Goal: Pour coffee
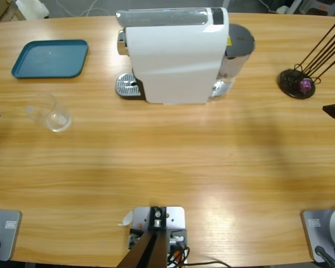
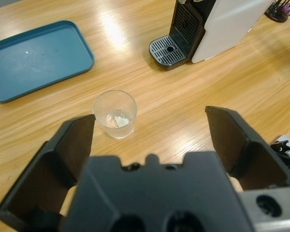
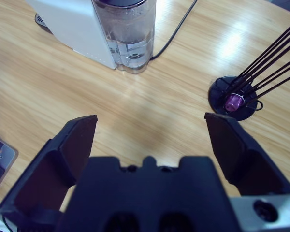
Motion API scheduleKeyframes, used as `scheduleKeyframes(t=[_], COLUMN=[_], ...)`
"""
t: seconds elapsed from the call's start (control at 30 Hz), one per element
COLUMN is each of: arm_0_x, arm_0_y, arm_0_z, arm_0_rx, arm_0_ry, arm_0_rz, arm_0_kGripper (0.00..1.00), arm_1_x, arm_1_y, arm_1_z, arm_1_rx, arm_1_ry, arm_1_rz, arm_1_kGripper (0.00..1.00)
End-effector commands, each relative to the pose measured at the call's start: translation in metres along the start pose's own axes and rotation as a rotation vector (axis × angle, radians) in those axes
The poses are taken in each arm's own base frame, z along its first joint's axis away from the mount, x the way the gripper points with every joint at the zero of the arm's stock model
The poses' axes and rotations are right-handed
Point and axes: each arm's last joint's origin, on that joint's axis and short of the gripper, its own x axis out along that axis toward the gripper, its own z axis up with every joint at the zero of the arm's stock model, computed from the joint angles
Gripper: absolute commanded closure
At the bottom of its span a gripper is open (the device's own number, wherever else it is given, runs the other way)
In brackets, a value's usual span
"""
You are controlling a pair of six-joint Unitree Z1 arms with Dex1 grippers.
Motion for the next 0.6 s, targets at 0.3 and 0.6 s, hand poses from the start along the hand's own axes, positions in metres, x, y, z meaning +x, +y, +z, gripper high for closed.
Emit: scheduleKeyframes(t=[0.3,0.6], arm_0_x=[0.001,0.012], arm_0_y=[0.002,-0.002], arm_0_z=[-0.009,0.037], arm_0_rx=[-0.018,-0.089], arm_0_ry=[0.006,-0.039], arm_0_rz=[0.020,-0.015], arm_0_kGripper=[0.000,0.003], arm_1_x=[0.003,0.009], arm_1_y=[0.001,0.000], arm_1_z=[0.000,0.004], arm_1_rx=[0.005,0.006], arm_1_ry=[0.011,0.037], arm_1_rz=[0.005,0.006], arm_1_kGripper=[0.000,0.000])
